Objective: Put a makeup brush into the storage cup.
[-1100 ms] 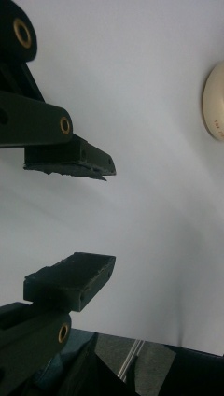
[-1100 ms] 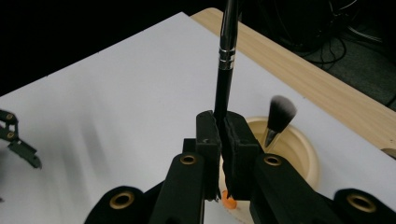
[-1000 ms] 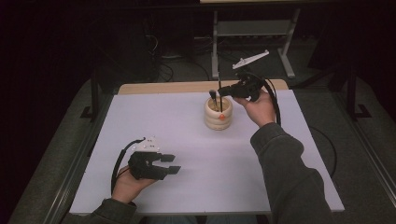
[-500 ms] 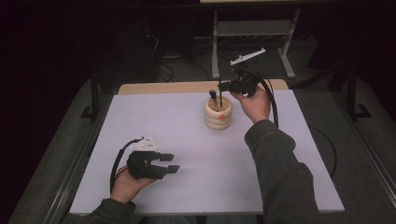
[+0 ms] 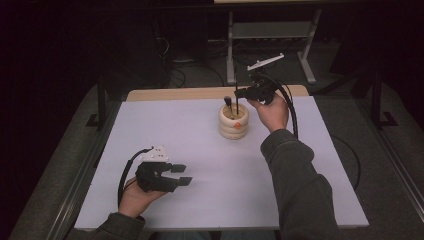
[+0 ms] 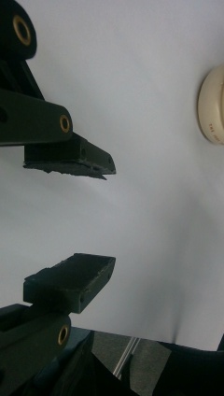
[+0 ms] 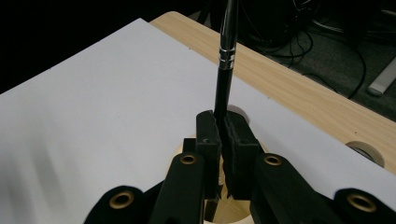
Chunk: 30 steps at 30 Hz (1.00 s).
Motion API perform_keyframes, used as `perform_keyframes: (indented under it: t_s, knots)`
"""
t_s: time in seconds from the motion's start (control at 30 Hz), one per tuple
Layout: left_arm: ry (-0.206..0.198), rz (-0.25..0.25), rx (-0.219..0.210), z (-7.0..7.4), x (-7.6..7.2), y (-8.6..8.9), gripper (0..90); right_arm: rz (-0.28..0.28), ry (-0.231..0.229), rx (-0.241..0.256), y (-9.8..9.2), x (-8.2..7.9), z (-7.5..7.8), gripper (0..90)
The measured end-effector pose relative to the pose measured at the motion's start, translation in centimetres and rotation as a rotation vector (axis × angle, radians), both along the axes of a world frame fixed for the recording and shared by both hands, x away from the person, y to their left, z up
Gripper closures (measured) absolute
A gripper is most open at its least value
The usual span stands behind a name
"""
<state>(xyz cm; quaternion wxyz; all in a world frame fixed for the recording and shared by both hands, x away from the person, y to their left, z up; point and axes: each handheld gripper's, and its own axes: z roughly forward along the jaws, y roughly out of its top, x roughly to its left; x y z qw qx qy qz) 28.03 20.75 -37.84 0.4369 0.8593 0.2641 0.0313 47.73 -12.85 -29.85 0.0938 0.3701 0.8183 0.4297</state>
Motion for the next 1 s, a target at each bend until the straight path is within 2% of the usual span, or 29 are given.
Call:
perform_keyframes:
  t_s: [0.63, 1.0]
  knots:
    - [0.002, 0.003, -0.007, 0.0, 0.0, 0.0, 48.2, -0.020, 0.020, -0.001, 0.0, 0.4, -1.6, 84.4]
    - [0.000, -0.003, -0.002, 0.0, 0.0, 0.0, 48.2, -0.023, 0.029, -0.004, 0.1, 0.4, -2.0, 84.4]
